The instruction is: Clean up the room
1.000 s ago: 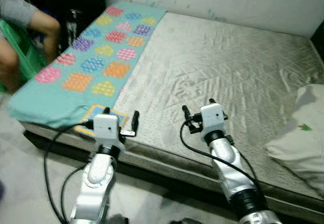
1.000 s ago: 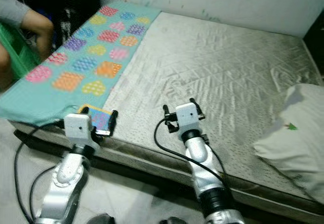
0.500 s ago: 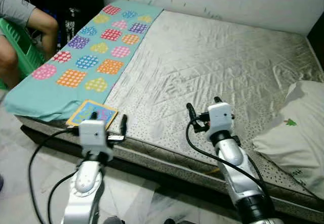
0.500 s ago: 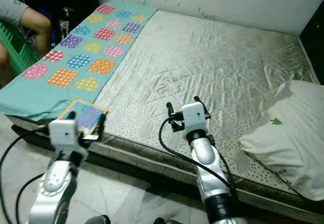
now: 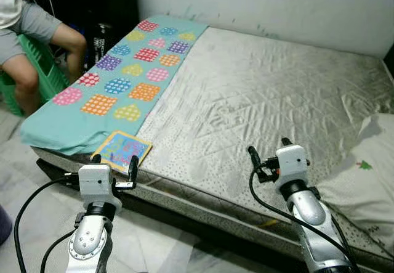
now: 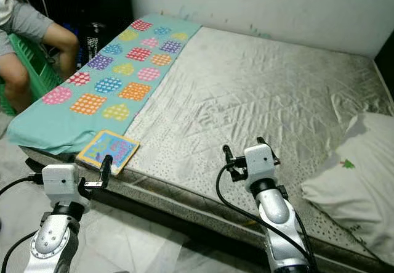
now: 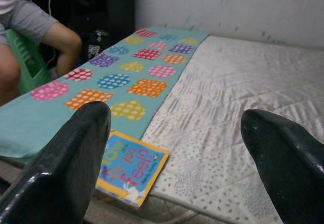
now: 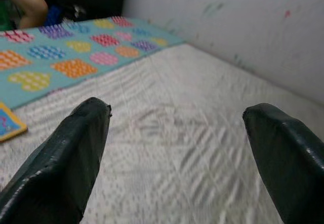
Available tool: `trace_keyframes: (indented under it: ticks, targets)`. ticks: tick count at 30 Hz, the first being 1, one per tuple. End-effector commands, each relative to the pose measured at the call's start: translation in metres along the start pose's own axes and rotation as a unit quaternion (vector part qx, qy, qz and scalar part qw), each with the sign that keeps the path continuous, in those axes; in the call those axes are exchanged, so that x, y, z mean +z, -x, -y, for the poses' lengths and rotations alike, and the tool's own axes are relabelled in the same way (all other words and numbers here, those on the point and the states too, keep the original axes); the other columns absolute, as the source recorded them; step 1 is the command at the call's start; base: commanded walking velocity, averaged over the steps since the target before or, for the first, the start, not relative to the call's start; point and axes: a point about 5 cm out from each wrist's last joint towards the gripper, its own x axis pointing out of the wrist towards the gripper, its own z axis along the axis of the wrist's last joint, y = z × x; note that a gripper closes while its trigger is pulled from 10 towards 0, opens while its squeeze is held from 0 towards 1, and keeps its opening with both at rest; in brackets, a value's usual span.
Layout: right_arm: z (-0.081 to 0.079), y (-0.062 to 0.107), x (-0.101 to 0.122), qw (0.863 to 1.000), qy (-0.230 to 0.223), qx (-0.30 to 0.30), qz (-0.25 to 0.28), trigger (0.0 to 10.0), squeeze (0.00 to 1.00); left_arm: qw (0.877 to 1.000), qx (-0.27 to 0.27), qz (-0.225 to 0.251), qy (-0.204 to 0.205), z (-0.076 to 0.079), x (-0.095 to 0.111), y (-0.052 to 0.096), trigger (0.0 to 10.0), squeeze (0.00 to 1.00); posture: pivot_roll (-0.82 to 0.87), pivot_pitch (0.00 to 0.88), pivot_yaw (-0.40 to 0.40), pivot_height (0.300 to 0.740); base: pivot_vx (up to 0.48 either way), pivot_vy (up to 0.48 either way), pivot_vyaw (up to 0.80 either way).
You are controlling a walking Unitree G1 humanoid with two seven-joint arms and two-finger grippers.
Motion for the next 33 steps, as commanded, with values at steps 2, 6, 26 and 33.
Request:
trace_keyframes:
  ticks: [2,6,26,33]
  targets:
    - [-0.008,-0.012,0.000,1.000,0.000,0.020,-0.001,10.0,0.00,1.000,-0.015,0.018,-0.005,0.005,0.004,-0.018,10.0,0.00,0.06,0.000,-0.099,0.731,0.000,0.000,0.00]
    - [-0.014,-0.022,0.006,1.000,-0.003,0.027,0.008,10.0,0.00,0.999,-0.029,0.034,-0.015,0.007,0.011,-0.029,10.0,0.00,0.07,0.000,-0.104,0.731,0.000,0.000,0.00]
    - [-0.021,-0.024,-0.001,1.000,-0.027,0.000,0.013,10.0,0.00,0.999,-0.044,0.012,0.002,0.014,-0.003,-0.022,10.0,0.00,0.02,0.000,0.007,0.731,0.000,0.000,-0.09]
    - [-0.022,-0.028,0.006,0.999,-0.025,-0.008,0.024,10.0,0.00,0.997,-0.070,0.012,0.003,0.023,-0.001,-0.026,10.0,0.00,0.00,0.000,0.020,0.731,0.000,0.000,0.00]
